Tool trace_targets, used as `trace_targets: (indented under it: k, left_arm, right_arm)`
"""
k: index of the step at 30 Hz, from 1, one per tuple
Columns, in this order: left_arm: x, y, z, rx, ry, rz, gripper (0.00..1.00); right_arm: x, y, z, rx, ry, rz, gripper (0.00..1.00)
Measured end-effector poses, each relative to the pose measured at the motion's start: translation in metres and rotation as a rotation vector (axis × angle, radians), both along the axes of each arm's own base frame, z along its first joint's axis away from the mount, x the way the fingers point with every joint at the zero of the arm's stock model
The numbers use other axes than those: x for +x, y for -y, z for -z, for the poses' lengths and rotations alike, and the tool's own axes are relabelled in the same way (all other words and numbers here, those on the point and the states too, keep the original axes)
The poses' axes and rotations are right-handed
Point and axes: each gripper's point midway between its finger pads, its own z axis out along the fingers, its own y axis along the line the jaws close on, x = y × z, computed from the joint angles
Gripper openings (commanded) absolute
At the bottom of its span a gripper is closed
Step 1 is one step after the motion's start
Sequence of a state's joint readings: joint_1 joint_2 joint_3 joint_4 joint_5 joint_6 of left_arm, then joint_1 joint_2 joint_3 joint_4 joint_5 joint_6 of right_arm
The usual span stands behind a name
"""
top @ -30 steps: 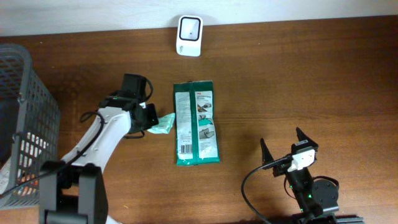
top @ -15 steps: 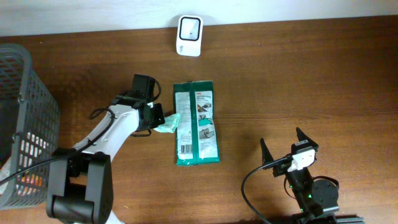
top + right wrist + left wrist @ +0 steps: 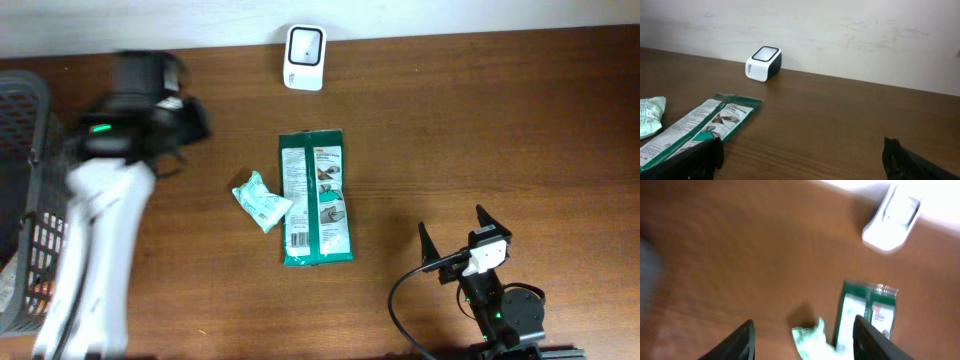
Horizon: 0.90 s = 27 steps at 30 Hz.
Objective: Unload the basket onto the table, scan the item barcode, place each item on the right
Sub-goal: 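Drop the wipes pouch left of the gloves pack, open left gripper, then grasp the green-lidded jar in the basket with the left gripper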
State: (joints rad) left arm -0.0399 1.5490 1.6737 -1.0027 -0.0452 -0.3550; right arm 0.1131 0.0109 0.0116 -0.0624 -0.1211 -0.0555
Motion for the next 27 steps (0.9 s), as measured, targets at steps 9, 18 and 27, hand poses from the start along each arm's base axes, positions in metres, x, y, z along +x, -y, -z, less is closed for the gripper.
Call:
trace_targets:
  k: [9, 18, 27]
  left_arm:
    - [-0.094, -0.201, -0.095, 0.135, 0.202, -0.593, 0.64]
    - [-0.172, -0.340, 0.057, 0.046, -0.222, -1.066, 0.88]
    - [-0.202, -0.399, 0.129, 0.115, -0.387, -1.188, 0.89]
  right_arm:
    - [0.000, 0.000, 0.000, 0.000, 0.000, 0.000, 0.98]
    - [0.000, 0.000, 0.000, 0.000, 0.000, 0.000, 0.98]
    - [0.000, 0.000, 0.000, 0.000, 0.000, 0.000, 0.98]
